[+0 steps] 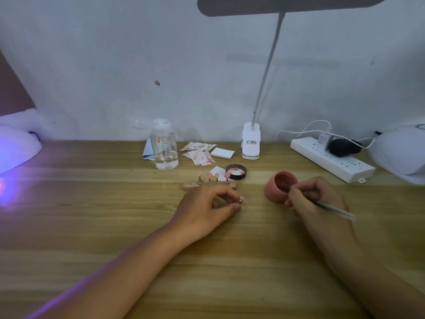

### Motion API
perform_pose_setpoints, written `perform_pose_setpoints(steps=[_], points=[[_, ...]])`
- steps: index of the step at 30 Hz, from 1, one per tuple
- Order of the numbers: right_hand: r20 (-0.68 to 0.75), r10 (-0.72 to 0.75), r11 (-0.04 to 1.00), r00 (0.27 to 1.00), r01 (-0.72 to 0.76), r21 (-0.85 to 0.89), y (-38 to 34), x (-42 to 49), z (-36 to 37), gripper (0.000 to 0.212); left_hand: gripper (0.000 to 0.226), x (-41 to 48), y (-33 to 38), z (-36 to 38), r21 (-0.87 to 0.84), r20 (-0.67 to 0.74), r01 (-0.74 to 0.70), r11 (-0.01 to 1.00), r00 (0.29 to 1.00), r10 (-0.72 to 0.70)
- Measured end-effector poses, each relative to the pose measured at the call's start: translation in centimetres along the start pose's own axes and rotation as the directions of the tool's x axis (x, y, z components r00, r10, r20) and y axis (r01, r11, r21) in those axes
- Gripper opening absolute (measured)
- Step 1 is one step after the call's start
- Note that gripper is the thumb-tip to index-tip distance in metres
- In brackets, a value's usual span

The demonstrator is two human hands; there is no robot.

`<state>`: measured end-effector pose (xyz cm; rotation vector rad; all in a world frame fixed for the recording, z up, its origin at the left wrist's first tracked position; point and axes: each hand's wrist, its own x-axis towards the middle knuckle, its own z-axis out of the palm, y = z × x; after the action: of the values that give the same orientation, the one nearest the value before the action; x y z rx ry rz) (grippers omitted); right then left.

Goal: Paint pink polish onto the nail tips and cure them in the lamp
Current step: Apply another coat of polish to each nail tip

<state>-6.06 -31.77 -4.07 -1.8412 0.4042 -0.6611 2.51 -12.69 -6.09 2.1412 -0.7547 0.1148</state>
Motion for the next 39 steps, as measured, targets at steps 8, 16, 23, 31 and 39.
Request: perform_pose_setpoints(steps=[8,16,23,31,39], points=[[-0.005,-0.070,0.997,0.998,0.070,0.027,0.0,0.0,0.0,0.009,0.019,-0.1,-0.2,-0.2,0.007,0.016,0.031,0.999,0.999,-0.031],[0.288,-0.240,0.933,0.927,0.139,0.332,-1.2,-2.5,1.0,0.004,0.020,0.2,-0.5,-0.2,0.025,0.017,0.011,1.000,1.000,-0.012],[0.364,-0.161,0.953,0.917,0.048,0.300,-0.7,-2.3,1.2,0.009,0.024,0.2,-0.5,-0.1,0.017,0.013,0.015,1.000,1.000,-0.015],[0.382,-0.123,0.979,0.916,0.049,0.198,-0.8,-2.3,1.4,0.011,0.022,0.2,-0.3,-0.1,0.002,0.018,0.024,1.000,1.000,-0.024],[0.378,-0.120,0.985,0.918,0.061,0.163,-1.0,-2.3,1.4,0.008,0.024,0.3,-0.2,-0.2,-0.008,0.016,0.028,1.000,0.999,-0.028]])
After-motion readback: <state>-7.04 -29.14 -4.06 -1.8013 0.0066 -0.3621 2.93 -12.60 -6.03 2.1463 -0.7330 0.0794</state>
